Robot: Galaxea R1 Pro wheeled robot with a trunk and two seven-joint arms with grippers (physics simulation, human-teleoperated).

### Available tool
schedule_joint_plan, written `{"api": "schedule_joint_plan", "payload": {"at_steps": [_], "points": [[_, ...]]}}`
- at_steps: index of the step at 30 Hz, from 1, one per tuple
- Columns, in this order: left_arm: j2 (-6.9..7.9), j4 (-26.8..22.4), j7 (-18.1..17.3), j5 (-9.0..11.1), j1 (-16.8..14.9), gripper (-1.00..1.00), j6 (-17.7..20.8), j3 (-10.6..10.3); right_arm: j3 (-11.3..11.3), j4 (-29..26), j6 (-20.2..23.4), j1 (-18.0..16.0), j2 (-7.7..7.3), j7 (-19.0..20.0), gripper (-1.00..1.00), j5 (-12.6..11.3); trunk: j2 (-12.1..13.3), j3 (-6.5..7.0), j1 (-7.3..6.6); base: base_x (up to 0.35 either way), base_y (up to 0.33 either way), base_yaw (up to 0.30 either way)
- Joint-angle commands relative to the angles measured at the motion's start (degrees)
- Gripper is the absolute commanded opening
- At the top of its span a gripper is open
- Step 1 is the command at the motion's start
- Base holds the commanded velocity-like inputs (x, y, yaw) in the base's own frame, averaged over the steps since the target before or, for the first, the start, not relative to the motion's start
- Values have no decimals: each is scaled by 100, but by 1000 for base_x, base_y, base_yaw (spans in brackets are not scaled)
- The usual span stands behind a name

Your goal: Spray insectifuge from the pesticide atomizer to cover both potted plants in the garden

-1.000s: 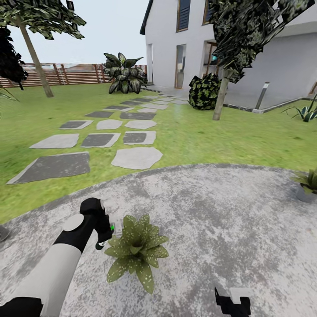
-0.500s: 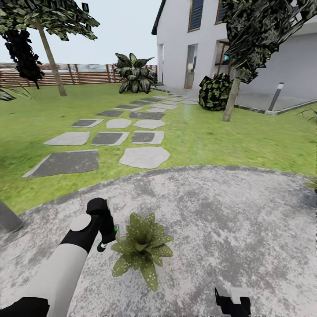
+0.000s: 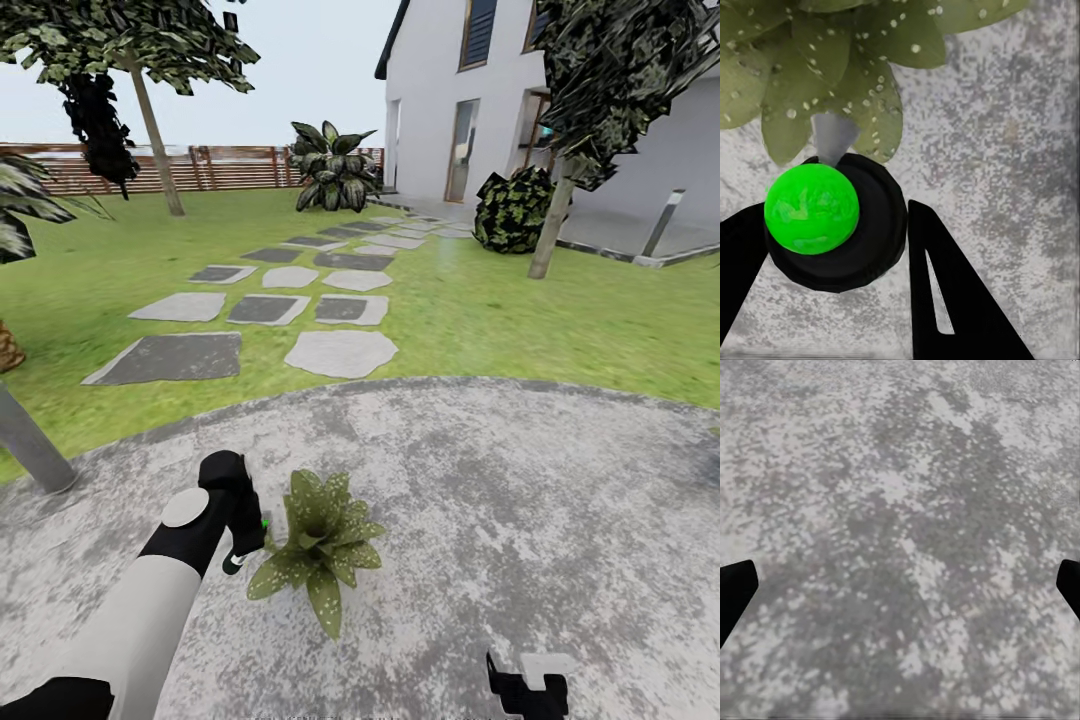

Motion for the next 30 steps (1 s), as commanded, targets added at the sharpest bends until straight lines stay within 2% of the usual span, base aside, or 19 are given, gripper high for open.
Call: {"api": "schedule_joint_plan", "payload": {"at_steps": [1, 13, 22, 30], "points": [[-6, -3, -34, -26, -4, -100, 64, -5, 50, 1, -13, -3, -2, -28, 100, -33, -2, -5, -3, -98, -61, 125], [2, 6, -29, -65, 40, -100, 61, -33, 50, 1, -13, -3, -2, -19, 100, -33, -2, -5, -3, -11, -7, 22], [4, 6, -29, -70, 49, -100, 61, -33, 50, 1, -13, -5, 7, -19, 100, -33, -2, -5, -3, -24, -17, 239], [44, -1, -5, -70, 49, -100, 61, -34, 50, 1, -13, -1, -2, -24, 100, -34, -2, -5, -3, -105, -72, 30]]}}
